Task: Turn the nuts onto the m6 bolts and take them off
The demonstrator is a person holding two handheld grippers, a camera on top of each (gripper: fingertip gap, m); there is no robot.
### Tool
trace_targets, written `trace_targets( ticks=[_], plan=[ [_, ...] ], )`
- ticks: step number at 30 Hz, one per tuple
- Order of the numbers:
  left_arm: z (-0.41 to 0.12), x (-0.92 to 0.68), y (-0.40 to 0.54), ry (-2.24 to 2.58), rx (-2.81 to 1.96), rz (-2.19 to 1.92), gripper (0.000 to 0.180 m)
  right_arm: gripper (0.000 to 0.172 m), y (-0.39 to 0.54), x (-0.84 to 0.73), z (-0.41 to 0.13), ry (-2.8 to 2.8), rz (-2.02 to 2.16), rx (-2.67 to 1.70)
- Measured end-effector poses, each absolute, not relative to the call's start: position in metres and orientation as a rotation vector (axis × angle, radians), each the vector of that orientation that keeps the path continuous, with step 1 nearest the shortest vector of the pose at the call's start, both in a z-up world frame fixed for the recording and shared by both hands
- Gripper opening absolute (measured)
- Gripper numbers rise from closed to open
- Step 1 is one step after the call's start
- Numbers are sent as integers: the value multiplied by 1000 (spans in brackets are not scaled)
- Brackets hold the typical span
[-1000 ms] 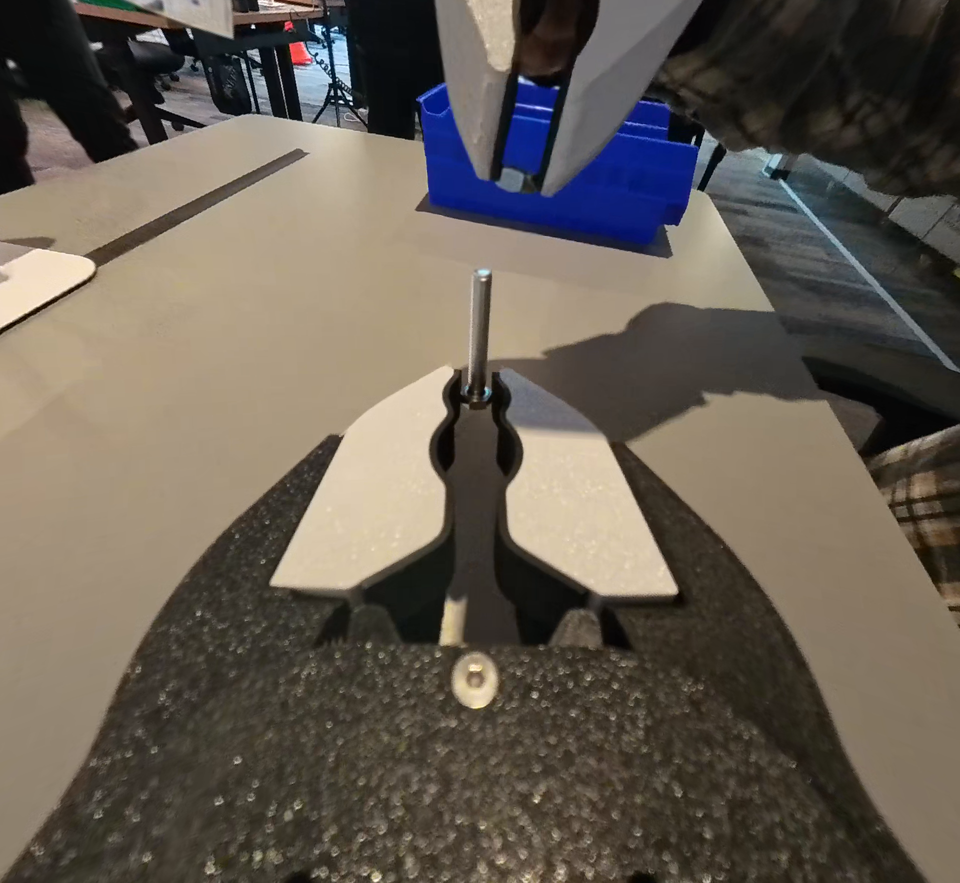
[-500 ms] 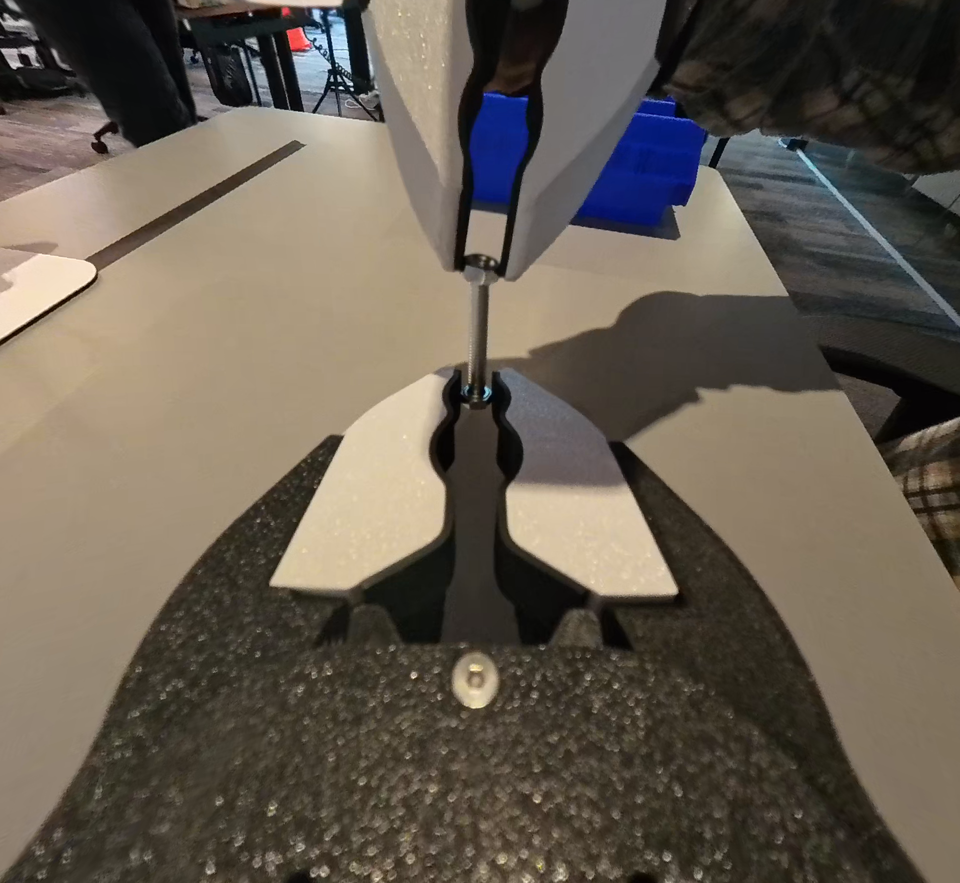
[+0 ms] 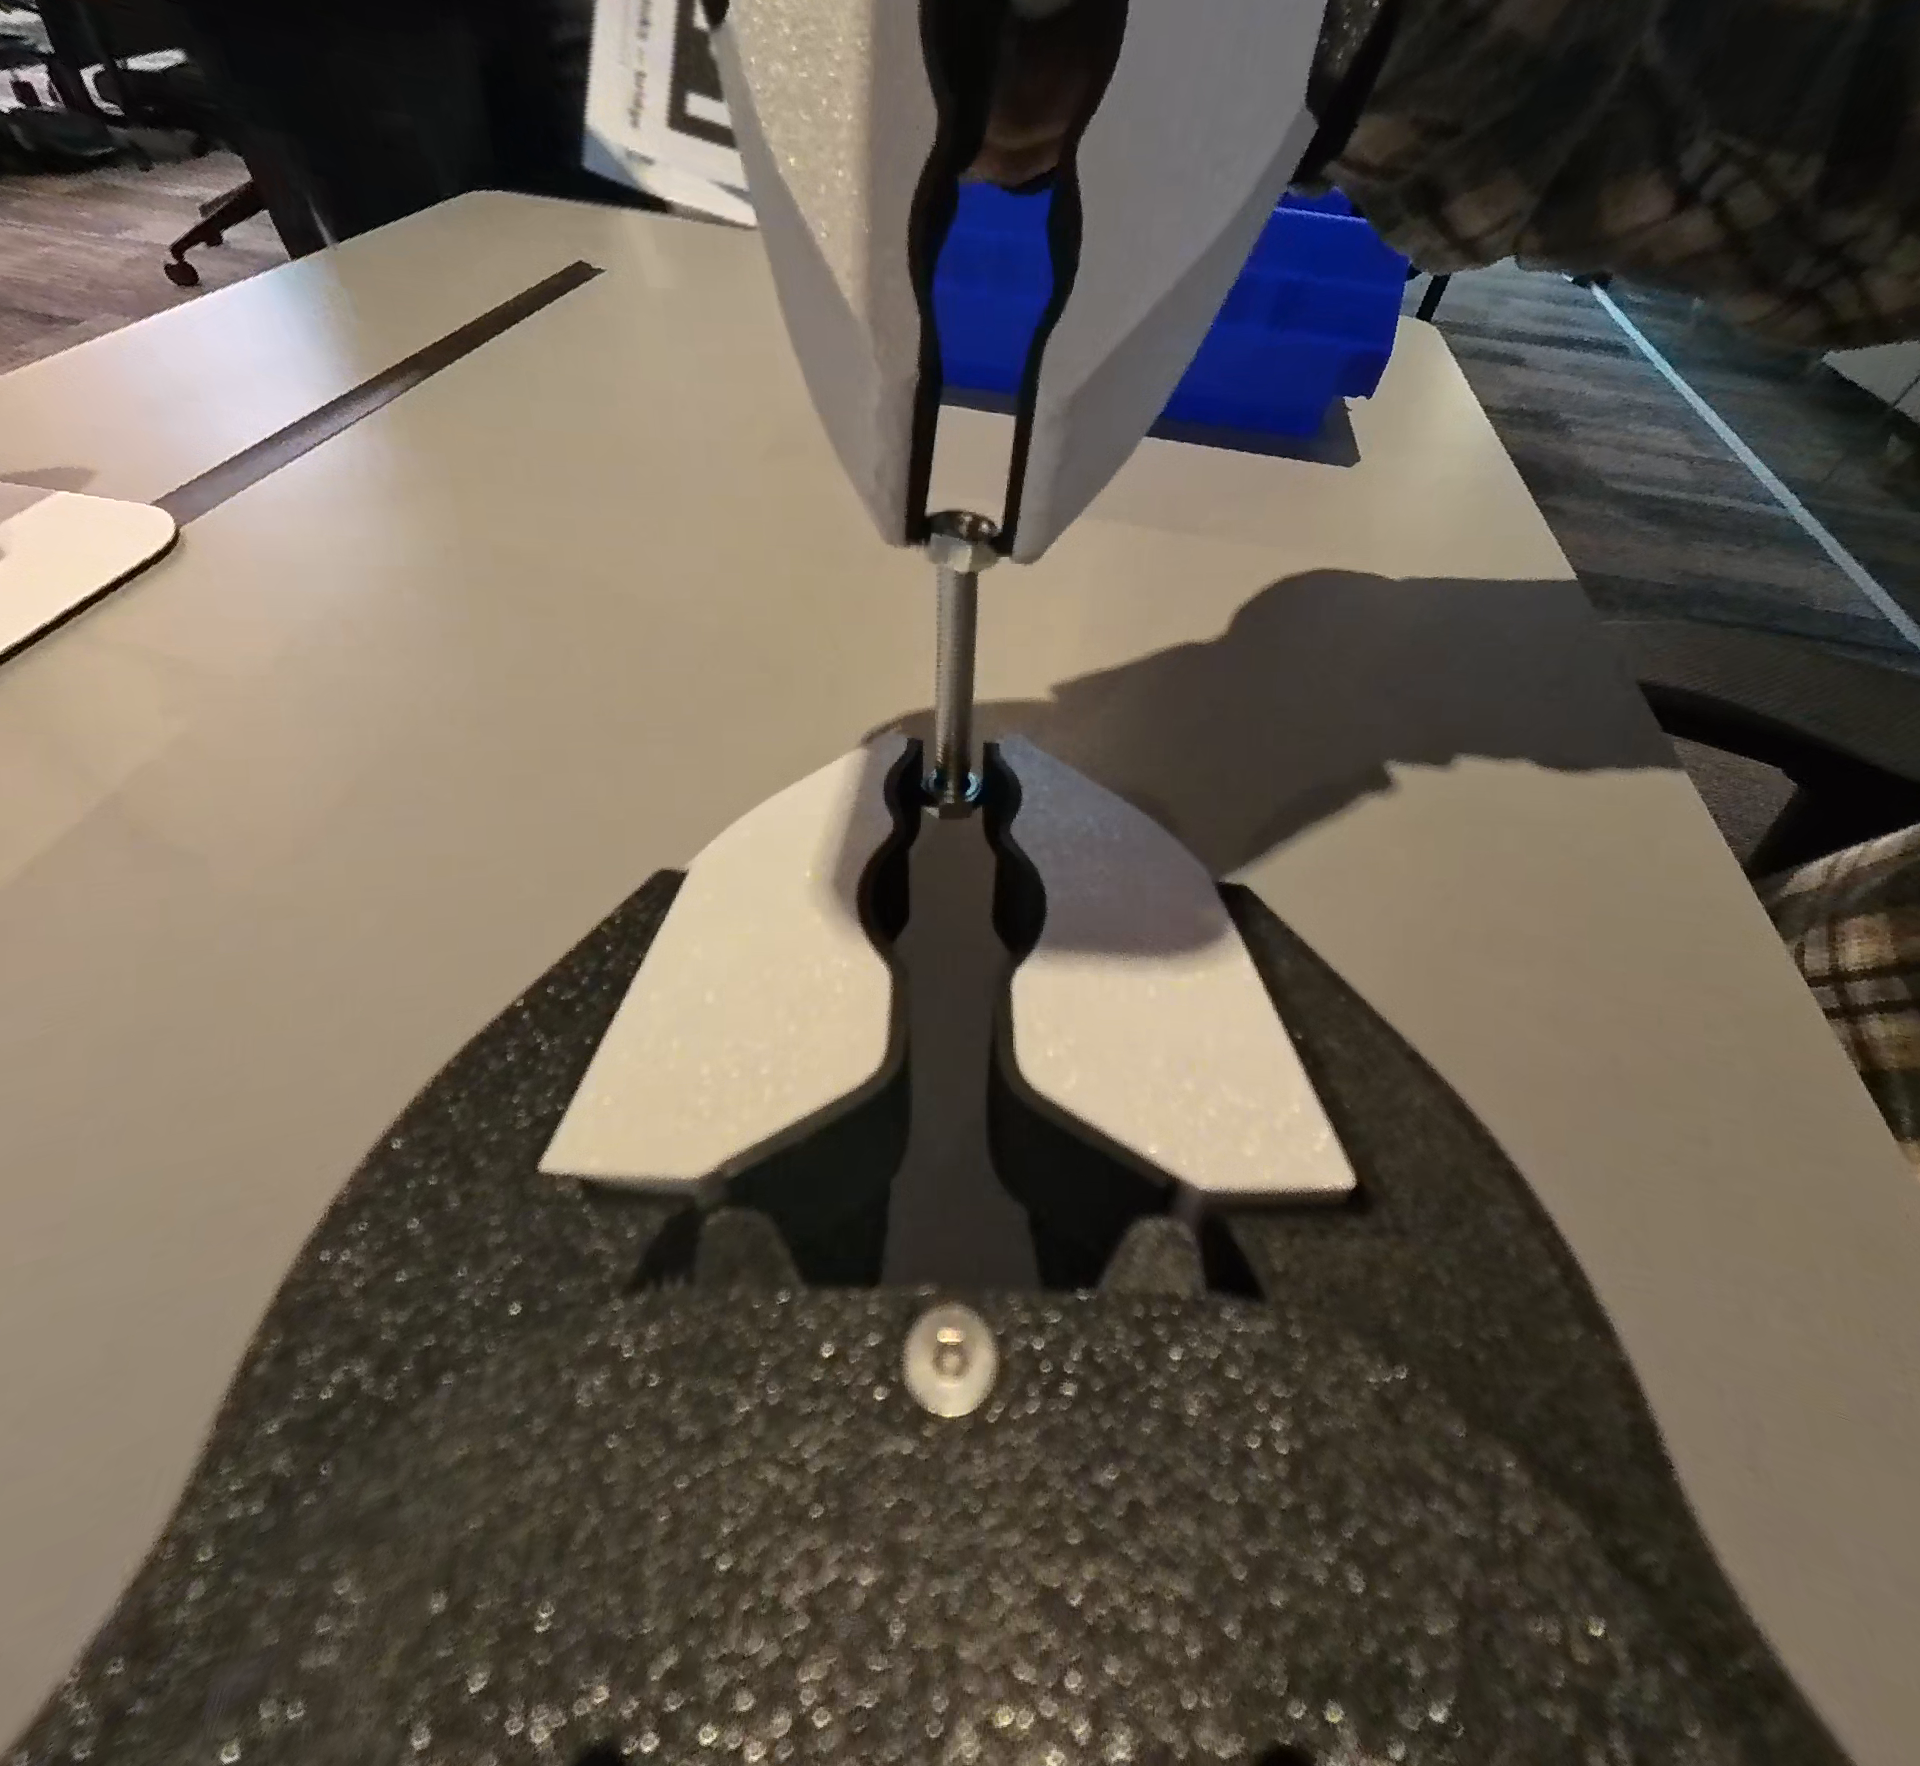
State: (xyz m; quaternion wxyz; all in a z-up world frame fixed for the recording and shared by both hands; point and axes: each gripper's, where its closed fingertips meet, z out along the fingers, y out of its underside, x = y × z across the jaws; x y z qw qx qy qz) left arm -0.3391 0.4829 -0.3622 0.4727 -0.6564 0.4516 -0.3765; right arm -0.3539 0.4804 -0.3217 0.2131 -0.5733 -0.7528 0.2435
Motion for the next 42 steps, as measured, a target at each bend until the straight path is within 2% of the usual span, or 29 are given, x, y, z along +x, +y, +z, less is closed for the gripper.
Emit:
trace_targets(
  ticks=[24, 29, 33, 38, 42],
  plan=[
    [-364, -337, 480, 1123, -1608, -932, 11, 11, 478, -351, -325, -2109, 695, -1611],
    [-364, -337, 481, 1121, -1608, -933, 11, 17, 478, -353, -323, -2098, 700, -1602],
    [-363, -338, 481, 1117, -1607, -936, 11, 35, 477, -358, -316, -2053, 744, -1565],
    [-357, -340, 482, 1090, -1590, -968, 10, 82, 475, -366, -288, -1675, 1016, -1375],
    [-350, -341, 480, 1061, -1569, -1023, 10, 98, 469, -359, -290, -1378, 1195, -1243]
  ],
)
